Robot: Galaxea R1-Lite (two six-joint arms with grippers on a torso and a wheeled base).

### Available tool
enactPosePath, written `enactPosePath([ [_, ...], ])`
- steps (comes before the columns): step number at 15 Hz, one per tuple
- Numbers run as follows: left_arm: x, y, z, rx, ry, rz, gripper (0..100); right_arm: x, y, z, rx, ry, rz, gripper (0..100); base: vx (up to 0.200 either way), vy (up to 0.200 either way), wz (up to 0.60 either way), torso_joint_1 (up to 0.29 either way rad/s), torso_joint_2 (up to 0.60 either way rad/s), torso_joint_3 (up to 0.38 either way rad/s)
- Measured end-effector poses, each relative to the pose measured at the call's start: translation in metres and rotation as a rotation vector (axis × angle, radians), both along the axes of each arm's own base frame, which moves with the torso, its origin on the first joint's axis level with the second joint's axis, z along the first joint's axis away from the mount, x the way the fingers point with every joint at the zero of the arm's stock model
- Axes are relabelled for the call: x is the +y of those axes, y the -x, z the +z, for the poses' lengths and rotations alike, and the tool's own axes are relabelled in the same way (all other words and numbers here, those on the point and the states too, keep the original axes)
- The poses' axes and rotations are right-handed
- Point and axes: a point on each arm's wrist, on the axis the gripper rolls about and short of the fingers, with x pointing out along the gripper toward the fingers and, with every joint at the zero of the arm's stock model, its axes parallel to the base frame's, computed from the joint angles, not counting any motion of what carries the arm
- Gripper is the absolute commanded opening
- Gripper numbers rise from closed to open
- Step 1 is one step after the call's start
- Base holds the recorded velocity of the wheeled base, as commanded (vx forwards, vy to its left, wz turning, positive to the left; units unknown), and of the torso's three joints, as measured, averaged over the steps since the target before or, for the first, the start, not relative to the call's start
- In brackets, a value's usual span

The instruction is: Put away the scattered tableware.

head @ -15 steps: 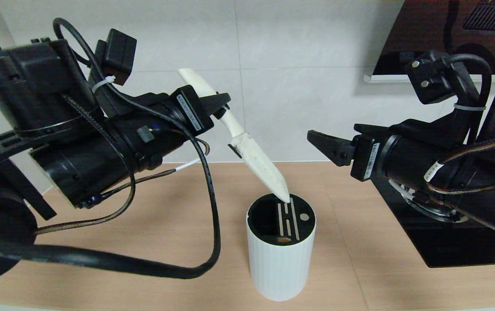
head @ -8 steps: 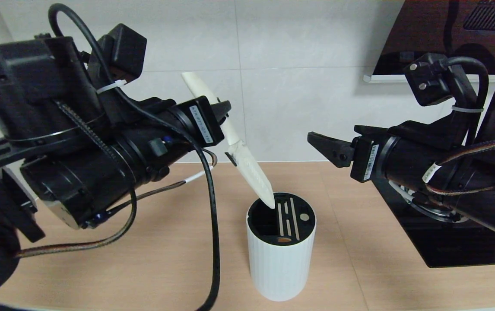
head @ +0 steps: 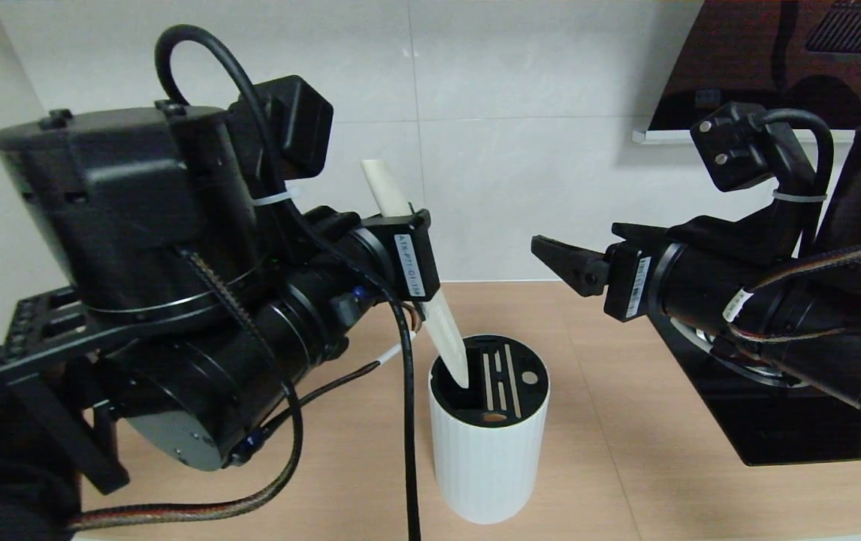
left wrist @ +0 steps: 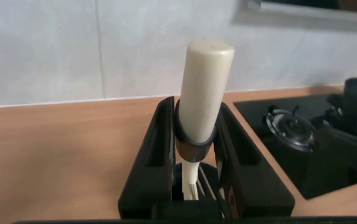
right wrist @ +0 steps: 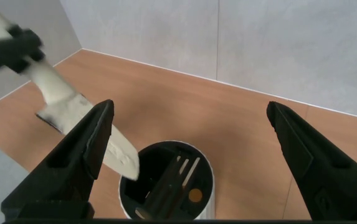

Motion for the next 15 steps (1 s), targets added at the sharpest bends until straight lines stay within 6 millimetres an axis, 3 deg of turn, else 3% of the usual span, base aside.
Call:
enactPosePath([
  [15,-0.026,-0.019,-0.035,0.052,-0.054,0.018,0,0.001,-0.001,-0.003,0.008,0.008,0.0,100,0.0,0.0,0.0,0.0,0.0,0.0],
])
